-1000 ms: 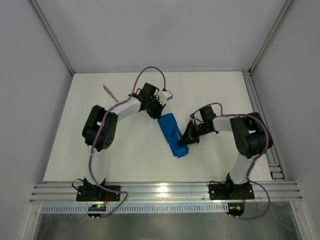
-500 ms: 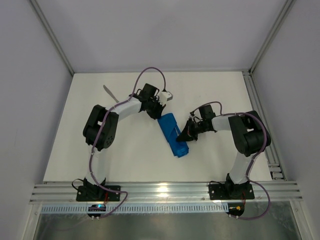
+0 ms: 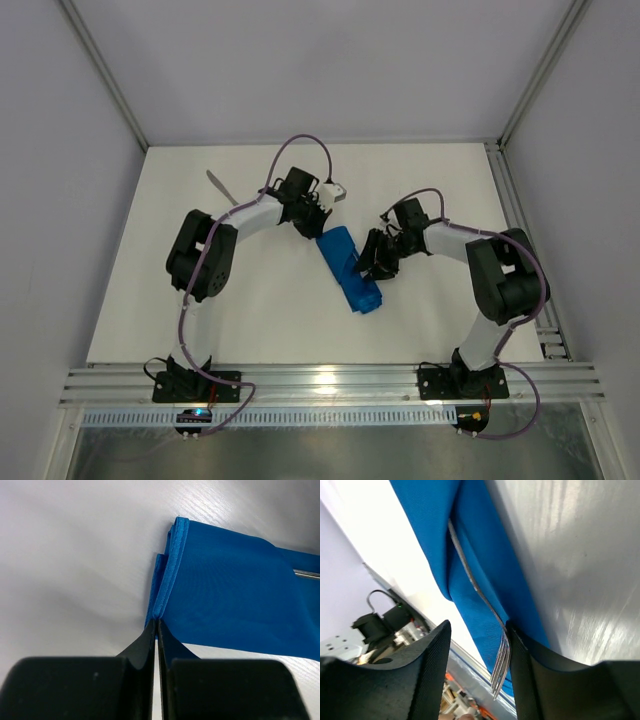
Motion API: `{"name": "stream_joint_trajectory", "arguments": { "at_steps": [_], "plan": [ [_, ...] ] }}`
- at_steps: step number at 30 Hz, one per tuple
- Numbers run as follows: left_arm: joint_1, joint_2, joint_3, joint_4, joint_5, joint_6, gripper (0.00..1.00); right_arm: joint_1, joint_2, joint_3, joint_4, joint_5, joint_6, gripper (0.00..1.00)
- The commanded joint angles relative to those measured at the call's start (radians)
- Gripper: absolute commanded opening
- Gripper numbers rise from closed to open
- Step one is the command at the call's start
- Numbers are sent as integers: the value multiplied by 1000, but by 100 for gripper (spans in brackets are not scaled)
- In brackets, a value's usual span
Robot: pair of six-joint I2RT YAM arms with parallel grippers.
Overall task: Fold the napkin into a case and place the utensils inside
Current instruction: Insert the fork into the folded napkin, then pick up the knife from the corner of the board.
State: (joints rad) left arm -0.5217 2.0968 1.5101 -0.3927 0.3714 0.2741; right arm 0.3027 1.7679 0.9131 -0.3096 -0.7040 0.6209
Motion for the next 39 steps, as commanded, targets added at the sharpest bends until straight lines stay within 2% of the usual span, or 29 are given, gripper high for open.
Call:
{"name": "stream_joint_trajectory", "arguments": {
  "at_steps": [1,2,3,7,13,19,23,24,25,27,28,30,32,33,36,39],
  "plan": [
    [-4,-3,7,22,14,22,0,39,-74,79,-141,142,-82,53],
    [-4,-3,9,22,14,22,0,48,-79,92,-178,187,-90,54],
    [-4,-6,12,18,15,20,0,64,-82,113,-193,207,-104,60],
    [-4,-3,24,12,17,19,0,87,-100,148,-249,276,-121,69],
    [-4,2,33,8,20,16,0,98,-101,182,-307,346,-156,70],
    [-4,2,32,5,15,16,0,139,-123,265,-376,544,-193,69],
    [-3,-11,47,-8,-18,33,0,168,-159,302,-365,578,-216,69],
    [-1,-18,56,-20,-32,37,2,168,-191,300,-356,578,-216,69],
    [-1,-26,77,-28,-61,43,12,168,-209,300,-346,592,-216,69],
    [5,-58,97,-41,-95,48,23,168,-238,305,-348,619,-222,69],
    [9,-72,104,-40,-144,34,33,168,-270,305,-355,633,-222,69],
    [37,-138,104,-20,-210,-2,44,168,-303,300,-359,672,-225,69],
    [64,-190,69,60,-331,-73,60,168,-358,288,-356,707,-225,69],
    [98,-242,55,89,-360,-85,71,168,-376,270,-352,740,-224,69],
    [187,-274,90,88,-394,-104,81,168,-446,224,-333,762,-224,69],
    [268,-226,176,-37,-404,-95,81,167,-496,173,-312,762,-222,68]
  ]
}}
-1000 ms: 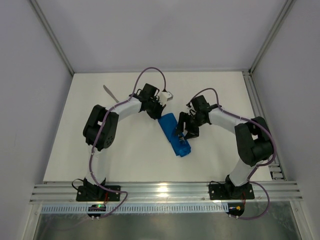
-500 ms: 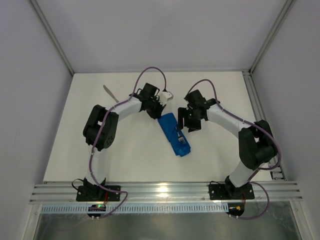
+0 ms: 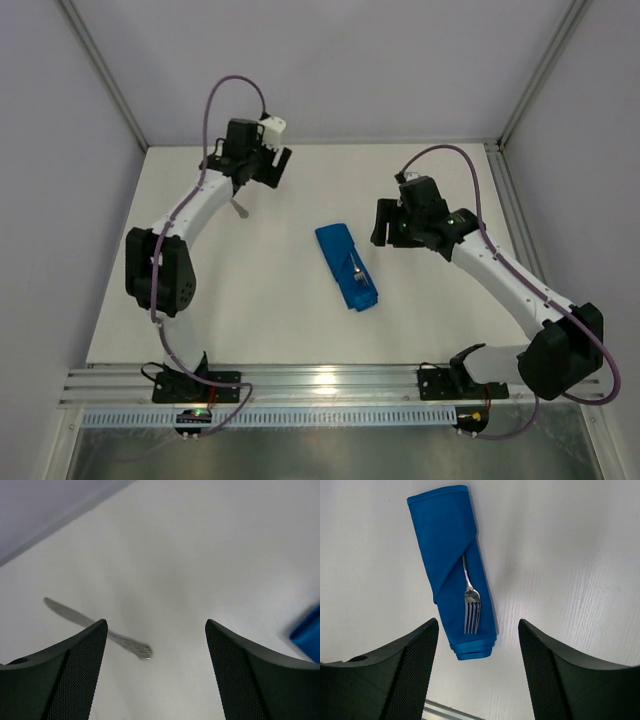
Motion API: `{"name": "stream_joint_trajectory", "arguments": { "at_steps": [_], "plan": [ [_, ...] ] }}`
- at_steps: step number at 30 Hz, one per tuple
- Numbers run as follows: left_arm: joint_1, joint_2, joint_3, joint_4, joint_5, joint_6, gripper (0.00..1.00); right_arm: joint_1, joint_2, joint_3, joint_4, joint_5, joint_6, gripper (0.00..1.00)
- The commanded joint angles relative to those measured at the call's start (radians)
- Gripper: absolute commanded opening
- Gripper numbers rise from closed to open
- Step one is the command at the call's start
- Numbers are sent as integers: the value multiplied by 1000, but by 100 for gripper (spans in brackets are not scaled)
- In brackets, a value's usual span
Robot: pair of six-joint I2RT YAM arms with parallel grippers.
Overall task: Fold the napkin into a case and place the utensils inside
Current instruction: Pick up the knife from the corner of the board.
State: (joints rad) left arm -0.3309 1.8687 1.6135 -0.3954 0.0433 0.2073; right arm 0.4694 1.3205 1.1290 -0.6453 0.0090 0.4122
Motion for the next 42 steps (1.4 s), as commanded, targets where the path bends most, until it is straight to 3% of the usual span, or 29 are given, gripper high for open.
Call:
{"name": "stream_joint_trajectory", "arguments": {
  "at_steps": [1,4,6,8,10,12,14,24,31,34,36,37,38,42],
  "plan": [
    [93,18,83,-55,-77,-25,80,2,-58,-55,36,49,-15,69],
    [135,122,155,-132,-108,-13,70,0,-81,-101,68,34,-16,69],
    [144,190,206,-195,-129,-9,56,2,-86,-129,82,23,-19,69],
    [154,277,270,-230,-131,-22,51,2,-87,-141,87,20,-21,69],
    [170,347,340,-258,-135,-63,52,2,-96,-150,85,22,-21,69],
    [185,386,385,-293,-131,-129,62,2,-112,-169,84,25,-21,69],
    [207,420,417,-303,-135,-166,66,2,-124,-187,84,31,-12,69],
    [224,509,404,-342,-200,-285,71,2,-165,-236,101,36,10,69],
    [247,586,459,-390,-125,-313,67,2,-173,-236,96,39,5,69],
    [279,615,467,-437,25,-335,58,2,-181,-229,93,40,5,69],
    [296,618,454,-462,93,-347,46,2,-193,-225,87,48,7,69],
    [303,609,429,-461,95,-344,41,2,-196,-218,85,54,7,69],
    [303,607,418,-461,101,-335,28,2,-199,-213,82,55,5,69],
    [300,603,410,-503,124,-270,8,2,-214,-196,81,46,4,69]
  ]
}}
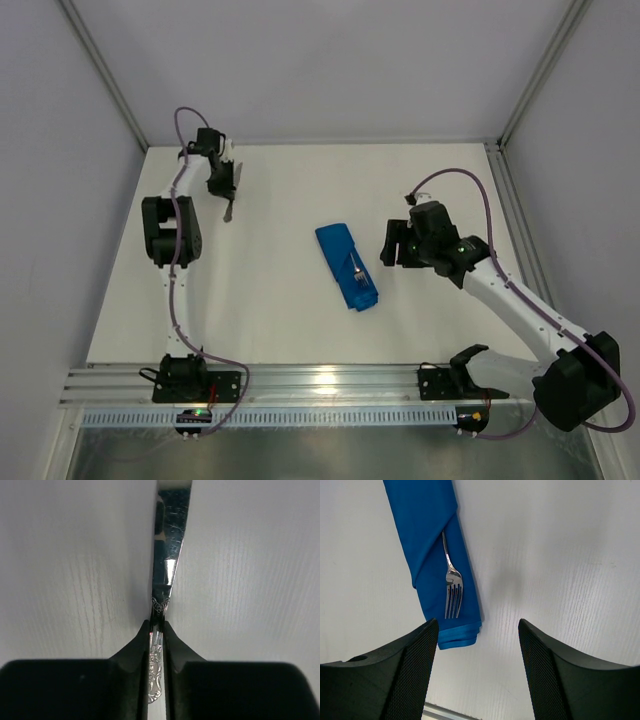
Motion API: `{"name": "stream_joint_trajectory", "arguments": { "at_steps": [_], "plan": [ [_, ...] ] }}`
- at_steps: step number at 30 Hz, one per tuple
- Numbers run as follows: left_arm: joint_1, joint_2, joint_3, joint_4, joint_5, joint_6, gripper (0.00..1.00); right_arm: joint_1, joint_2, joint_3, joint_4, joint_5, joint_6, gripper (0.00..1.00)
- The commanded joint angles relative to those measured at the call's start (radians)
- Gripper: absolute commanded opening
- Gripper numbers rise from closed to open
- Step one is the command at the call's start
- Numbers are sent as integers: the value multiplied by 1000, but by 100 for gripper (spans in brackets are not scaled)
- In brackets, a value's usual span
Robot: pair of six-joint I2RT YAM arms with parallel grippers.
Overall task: Fold the napkin into a case and place the utensils inside
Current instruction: Pick up the knife from the corner of the board.
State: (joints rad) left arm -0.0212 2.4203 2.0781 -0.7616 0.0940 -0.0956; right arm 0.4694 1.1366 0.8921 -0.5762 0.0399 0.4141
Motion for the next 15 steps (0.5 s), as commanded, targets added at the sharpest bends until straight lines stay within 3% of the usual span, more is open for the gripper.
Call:
{"name": "stream_joint_trajectory", "arguments": {
  "at_steps": [1,2,7,10,15],
  "plan": [
    [-13,48,-58,-163,72,72,4,2,-38,45,10,12,2,69],
    [-26,40,-59,-179,64,92,0,2,-41,44,10,12,2,69],
    [-108,-18,-154,-239,4,327,0,2,-72,48,4,15,11,69],
    [-137,-143,-361,-184,0,459,0,2,-93,47,-10,15,12,69],
    [-137,-412,-643,-30,111,592,0,0,-124,38,-5,-72,-14,69]
  ]
}}
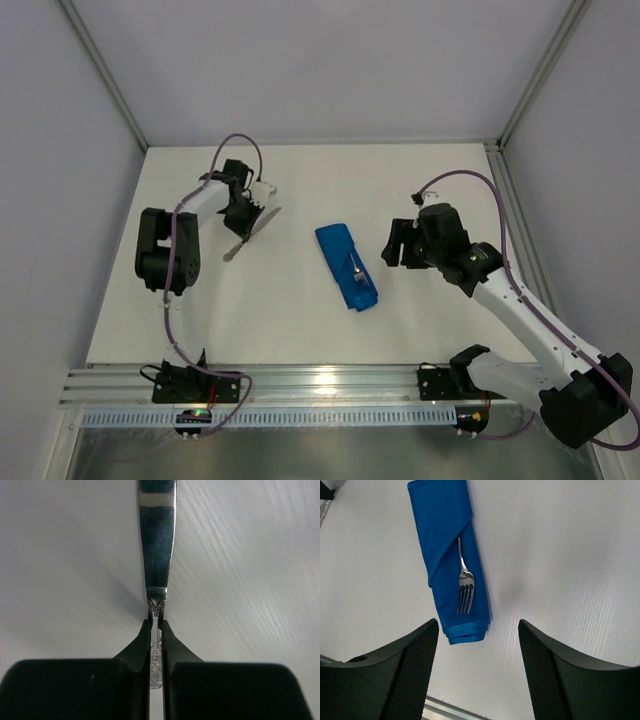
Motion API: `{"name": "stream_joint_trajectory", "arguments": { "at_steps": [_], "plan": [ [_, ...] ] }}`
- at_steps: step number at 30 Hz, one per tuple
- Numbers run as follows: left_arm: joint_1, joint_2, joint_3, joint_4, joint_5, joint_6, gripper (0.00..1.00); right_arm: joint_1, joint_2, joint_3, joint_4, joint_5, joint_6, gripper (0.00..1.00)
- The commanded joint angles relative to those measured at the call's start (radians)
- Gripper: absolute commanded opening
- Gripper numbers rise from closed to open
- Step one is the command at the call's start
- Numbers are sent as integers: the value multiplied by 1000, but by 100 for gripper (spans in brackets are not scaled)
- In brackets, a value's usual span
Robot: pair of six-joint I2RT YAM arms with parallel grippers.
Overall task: Fold the napkin into a case and place the utensils inside
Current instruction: Pick up the knife from the corner of the board.
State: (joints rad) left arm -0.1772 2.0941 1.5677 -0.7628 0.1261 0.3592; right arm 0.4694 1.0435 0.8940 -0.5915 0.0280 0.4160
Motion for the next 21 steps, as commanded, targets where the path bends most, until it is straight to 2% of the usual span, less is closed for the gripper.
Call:
{"name": "stream_joint_trajectory", "arguments": {
  "at_steps": [1,6,10,11,13,20,21],
  "plan": [
    [22,-120,-158,-20,101,152,0,3,-37,36,15,-74,-28,69],
    [22,-226,-213,-81,259,260,0,5,-75,40,61,-138,-82,69],
    [22,-285,-255,-118,337,320,0,6,-97,13,168,-311,-95,69],
    [22,-295,-255,-130,351,323,0,6,-99,0,253,-407,-86,69],
    [19,-302,-262,-147,343,345,0,9,-94,-29,329,-477,-71,69],
    [5,-348,-337,-199,409,443,0,58,-51,-18,412,-473,-140,69],
    [5,-371,-348,-207,418,449,0,87,-46,-14,412,-405,-166,69]
  ]
}}
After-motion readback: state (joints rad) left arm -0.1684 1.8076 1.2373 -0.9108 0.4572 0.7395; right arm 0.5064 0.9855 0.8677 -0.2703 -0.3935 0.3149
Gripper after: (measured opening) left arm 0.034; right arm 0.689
